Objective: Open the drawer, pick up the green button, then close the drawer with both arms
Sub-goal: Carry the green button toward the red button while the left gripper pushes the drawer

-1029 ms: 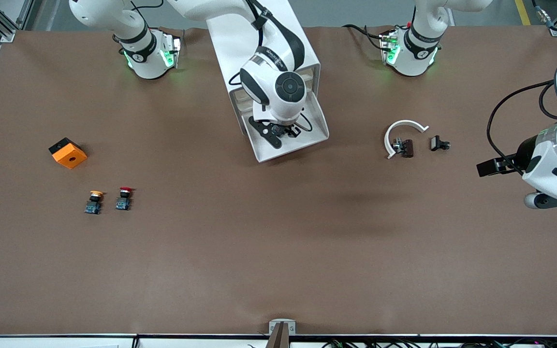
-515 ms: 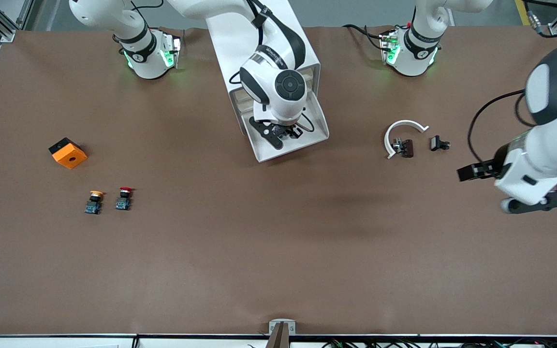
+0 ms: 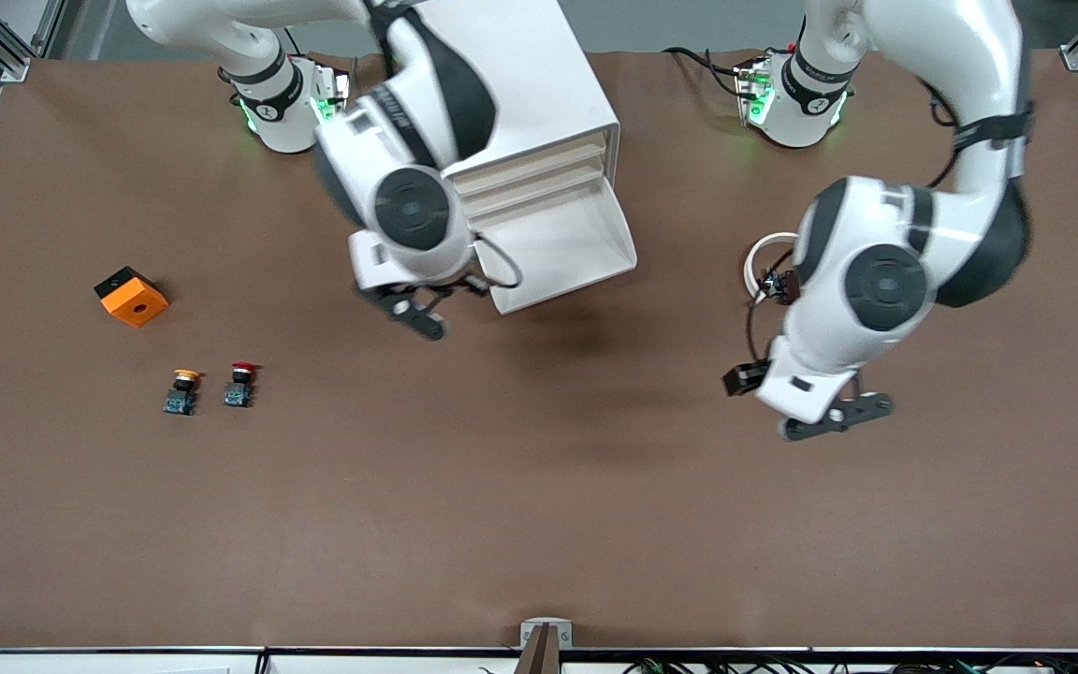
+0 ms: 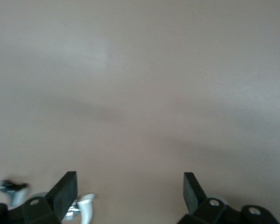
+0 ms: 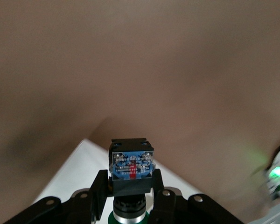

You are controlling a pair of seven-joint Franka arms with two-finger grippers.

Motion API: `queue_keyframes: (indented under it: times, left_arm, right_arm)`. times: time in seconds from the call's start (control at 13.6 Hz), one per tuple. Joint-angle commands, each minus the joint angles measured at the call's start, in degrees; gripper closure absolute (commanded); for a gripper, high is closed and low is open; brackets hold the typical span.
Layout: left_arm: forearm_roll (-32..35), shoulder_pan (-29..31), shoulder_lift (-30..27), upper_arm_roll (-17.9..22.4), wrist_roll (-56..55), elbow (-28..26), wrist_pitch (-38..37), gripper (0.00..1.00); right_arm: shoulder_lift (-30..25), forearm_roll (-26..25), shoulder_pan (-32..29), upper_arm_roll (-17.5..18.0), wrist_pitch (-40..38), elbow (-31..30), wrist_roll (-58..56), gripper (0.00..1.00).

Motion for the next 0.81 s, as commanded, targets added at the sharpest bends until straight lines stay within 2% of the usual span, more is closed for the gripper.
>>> queue_keyframes:
  times: [0.0,0.15,0.29,0.44,0.51,0.74]
  left_arm:
    - [-2.36,-2.62,1.49,-1.61,-5.68,-2.94,3.92,0.0]
    - [-6.24,-2.71,3.43,-4.42,-8.41,-3.12,5.06,0.0]
    - [-6.6,-4.02,5.62,-6.79,-11.05,-3.12,5.5,0.0]
    - [-6.69,-6.21,6.94,-7.59,-12.72,-3.82,5.59,0.0]
    - [-6.69,-7.79,7.13,-7.59,-13.17,-4.69,6.11,0.0]
    - [-6.77,-12.36,6.95,-7.94,-15.89,-8.12,7.43,0.0]
  right_arm:
    - [-2.73,-5.49,-4.65,1.09,-0.38,-3.35,-14.13,0.89]
    - [-3.79,-5.59,-9.92,1.09,0.41,-5.46,-26.6,0.89]
    - [-6.24,-7.07,-14.5,1.09,6.01,-11.76,-37.26,0.89]
    - [-9.23,-11.02,-16.8,1.09,15.57,-21.15,-41.42,0.89]
    - [-10.03,-11.22,-18.37,1.09,20.58,-25.38,-43.35,0.88]
    - [-9.6,-11.31,-21.46,1.0,29.05,-30.86,-46.18,0.88]
